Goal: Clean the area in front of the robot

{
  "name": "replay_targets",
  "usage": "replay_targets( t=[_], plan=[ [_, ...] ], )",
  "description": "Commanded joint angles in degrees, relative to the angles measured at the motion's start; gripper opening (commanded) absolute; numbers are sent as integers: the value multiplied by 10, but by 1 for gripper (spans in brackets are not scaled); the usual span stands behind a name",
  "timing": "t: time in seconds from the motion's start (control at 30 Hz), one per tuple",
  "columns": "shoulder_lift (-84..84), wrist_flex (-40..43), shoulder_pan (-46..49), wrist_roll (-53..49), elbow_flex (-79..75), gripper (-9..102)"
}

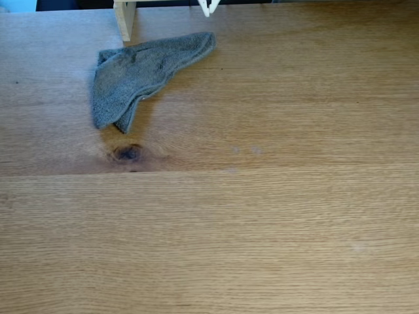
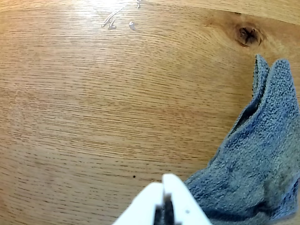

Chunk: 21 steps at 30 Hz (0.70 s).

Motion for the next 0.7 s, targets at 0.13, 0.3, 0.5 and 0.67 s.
replay_targets(
  t=[0.13, 0.3, 0.5, 0.67],
  plan=[
    [2, 0, 30, -50, 53, 0],
    [-46, -25, 26, -52, 53, 0],
    [-37, -20, 21, -52, 53, 0],
    [-53, -32, -3, -50, 53, 0]
  ],
)
